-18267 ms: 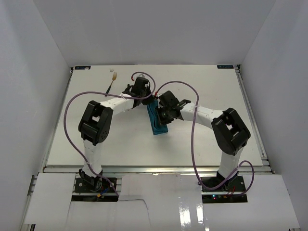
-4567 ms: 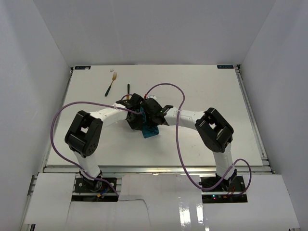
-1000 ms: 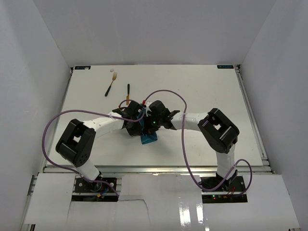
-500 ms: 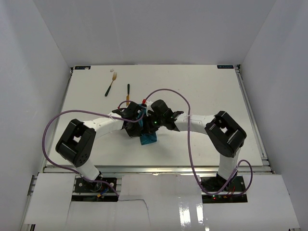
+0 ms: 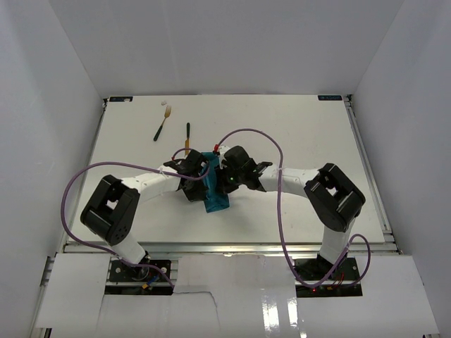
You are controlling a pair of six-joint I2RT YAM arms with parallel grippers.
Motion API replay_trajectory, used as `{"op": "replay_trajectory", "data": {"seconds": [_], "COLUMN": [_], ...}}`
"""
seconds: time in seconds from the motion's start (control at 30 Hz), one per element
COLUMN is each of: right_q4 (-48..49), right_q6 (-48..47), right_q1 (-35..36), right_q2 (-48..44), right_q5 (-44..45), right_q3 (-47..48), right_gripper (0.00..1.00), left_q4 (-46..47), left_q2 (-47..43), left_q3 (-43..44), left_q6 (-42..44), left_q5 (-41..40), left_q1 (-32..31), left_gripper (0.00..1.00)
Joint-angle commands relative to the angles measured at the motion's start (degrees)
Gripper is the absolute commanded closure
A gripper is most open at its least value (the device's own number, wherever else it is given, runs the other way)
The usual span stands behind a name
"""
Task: Fold the napkin into a case and place the utensils inside
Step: Insert the spoon into the napkin.
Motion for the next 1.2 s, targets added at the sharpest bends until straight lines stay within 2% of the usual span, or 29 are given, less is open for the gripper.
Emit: {"op": "replay_trajectory", "data": {"seconds": [0.0, 0.27, 0.57, 0.6, 0.7, 0.83, 1.0, 1.17], "right_q4": [-0.49, 1.71, 1.27, 1.09, 0.92, -0.4, -2.16, -2.16], "right_q6": [-2.19, -4.3, -7.21, -7.12, -6.86, -3.79, -1.58, -0.44], "right_q1": [-0.28, 0.16, 2.18, 2.18, 2.09, 1.57, -0.71, -3.35], "right_q2": [0.4, 6.82, 6.48, 6.21, 4.55, 3.4, 1.12, -2.66], "right_q5": [-1.44, -10.68, -14.73, -14.3, -11.41, -6.14, -3.84, -2.0], "right_q3": [0.87, 3.59, 3.6, 3.68, 4.56, 7.89, 9.48, 9.05], "right_gripper": [0.85, 0.85, 0.87, 0.86, 0.84, 0.81, 0.8, 0.78], "left_q4": [0.07, 0.07, -0.02, -0.11, -1.24, -3.88, -5.38, -5.82], "left_q2": [-2.92, -1.87, -2.13, -2.05, -2.57, -4.67, -7.05, -8.72], "left_q3": [-0.72, -0.37, -0.19, -0.11, 0.51, 1.21, 1.74, 3.5], "left_q6": [-0.68, -0.59, -0.77, -0.85, -0.85, -1.56, -1.64, -0.94], "left_q5": [-1.71, -1.0, -1.27, -1.35, -2.23, -5.57, -7.33, -8.91], "left_q1": [0.2, 0.2, 0.2, 0.2, 0.2, 0.29, 0.82, 1.17], "left_gripper": [1.0, 1.0, 1.0, 0.98, 0.78, 0.73, 0.67, 0.57]}}
